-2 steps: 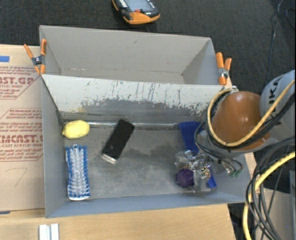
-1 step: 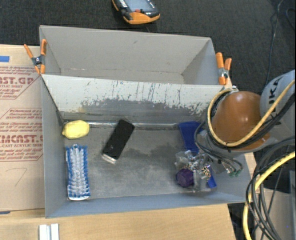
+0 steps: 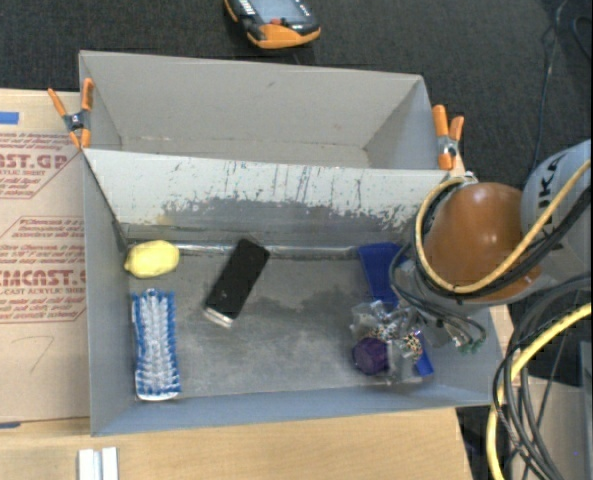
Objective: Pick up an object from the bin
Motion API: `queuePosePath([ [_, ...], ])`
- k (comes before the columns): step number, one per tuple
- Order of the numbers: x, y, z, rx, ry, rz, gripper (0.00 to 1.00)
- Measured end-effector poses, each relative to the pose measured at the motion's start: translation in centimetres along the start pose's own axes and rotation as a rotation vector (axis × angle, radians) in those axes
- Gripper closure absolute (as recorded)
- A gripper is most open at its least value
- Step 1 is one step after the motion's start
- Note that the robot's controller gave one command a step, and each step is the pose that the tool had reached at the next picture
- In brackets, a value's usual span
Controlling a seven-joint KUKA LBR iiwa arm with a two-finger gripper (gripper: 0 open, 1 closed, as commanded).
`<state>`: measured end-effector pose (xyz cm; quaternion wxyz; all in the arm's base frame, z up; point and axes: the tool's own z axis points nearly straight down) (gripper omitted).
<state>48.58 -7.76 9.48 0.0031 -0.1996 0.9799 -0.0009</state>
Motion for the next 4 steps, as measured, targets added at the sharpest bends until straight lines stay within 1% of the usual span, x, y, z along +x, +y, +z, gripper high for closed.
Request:
queuePosePath([
  [4,0.0,0.0,0.0,0.0,0.0,0.0,1.0],
])
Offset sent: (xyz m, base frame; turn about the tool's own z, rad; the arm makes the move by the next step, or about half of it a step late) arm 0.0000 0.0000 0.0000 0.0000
